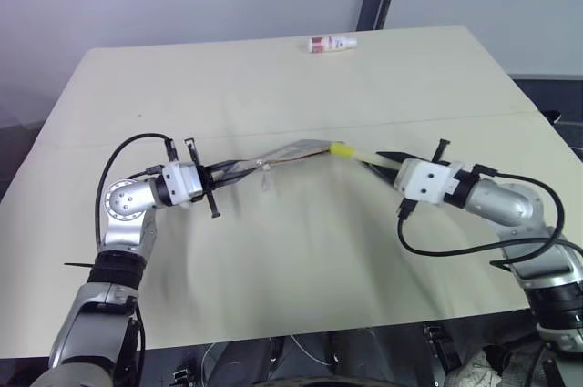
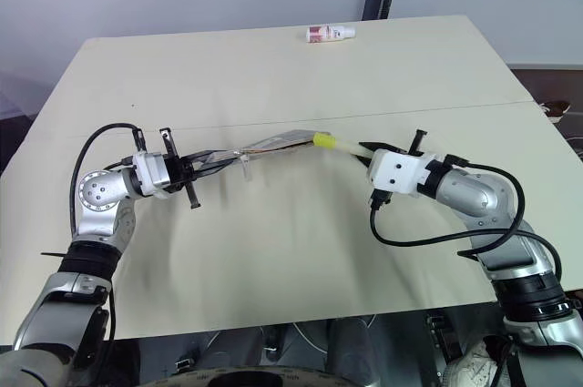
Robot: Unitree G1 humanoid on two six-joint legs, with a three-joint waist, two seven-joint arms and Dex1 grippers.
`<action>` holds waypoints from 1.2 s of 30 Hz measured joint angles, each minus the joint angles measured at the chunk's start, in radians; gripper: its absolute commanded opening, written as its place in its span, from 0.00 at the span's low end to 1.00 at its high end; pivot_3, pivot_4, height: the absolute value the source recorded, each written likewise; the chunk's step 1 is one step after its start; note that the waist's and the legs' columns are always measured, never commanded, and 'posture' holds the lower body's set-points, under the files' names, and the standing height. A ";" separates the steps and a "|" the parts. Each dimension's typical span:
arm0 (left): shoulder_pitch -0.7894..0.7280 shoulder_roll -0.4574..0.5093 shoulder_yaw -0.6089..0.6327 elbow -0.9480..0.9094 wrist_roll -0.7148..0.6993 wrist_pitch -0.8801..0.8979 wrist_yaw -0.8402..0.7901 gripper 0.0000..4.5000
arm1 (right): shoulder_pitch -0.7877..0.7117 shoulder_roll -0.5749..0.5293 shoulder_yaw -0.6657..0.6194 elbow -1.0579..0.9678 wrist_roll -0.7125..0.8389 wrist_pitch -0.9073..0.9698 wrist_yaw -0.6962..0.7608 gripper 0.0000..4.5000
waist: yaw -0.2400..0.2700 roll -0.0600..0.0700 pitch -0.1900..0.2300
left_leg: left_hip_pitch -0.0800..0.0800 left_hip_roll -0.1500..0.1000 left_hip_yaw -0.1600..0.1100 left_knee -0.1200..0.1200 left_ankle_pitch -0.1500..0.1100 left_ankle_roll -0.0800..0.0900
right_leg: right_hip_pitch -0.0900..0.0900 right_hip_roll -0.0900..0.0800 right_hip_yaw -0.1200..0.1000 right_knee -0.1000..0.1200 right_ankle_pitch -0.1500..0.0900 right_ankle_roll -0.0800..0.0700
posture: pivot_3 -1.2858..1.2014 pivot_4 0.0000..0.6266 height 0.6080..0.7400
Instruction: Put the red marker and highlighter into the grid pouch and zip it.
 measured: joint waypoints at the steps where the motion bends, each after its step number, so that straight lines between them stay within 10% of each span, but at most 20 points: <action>1: 0.000 0.000 0.000 0.000 0.000 0.000 0.000 0.00 | -0.003 0.000 0.004 0.006 -0.006 0.000 0.000 0.06 | 0.001 0.000 0.000 | 0.000 0.000 0.000 0.000 0.000 0.000 | 0.000 0.000 0.000 0.000 0.000 0.000 | 0.52 0.24 1.00; 36: 0.031 -0.009 -0.021 -0.033 0.051 -0.054 -0.063 0.00 | -0.094 0.043 0.180 0.047 -0.223 -0.047 0.003 0.06 | 0.000 0.000 0.000 | 0.000 0.000 0.001 0.000 0.000 0.000 | -0.001 0.000 0.001 0.000 0.000 0.000 | 0.52 0.24 1.00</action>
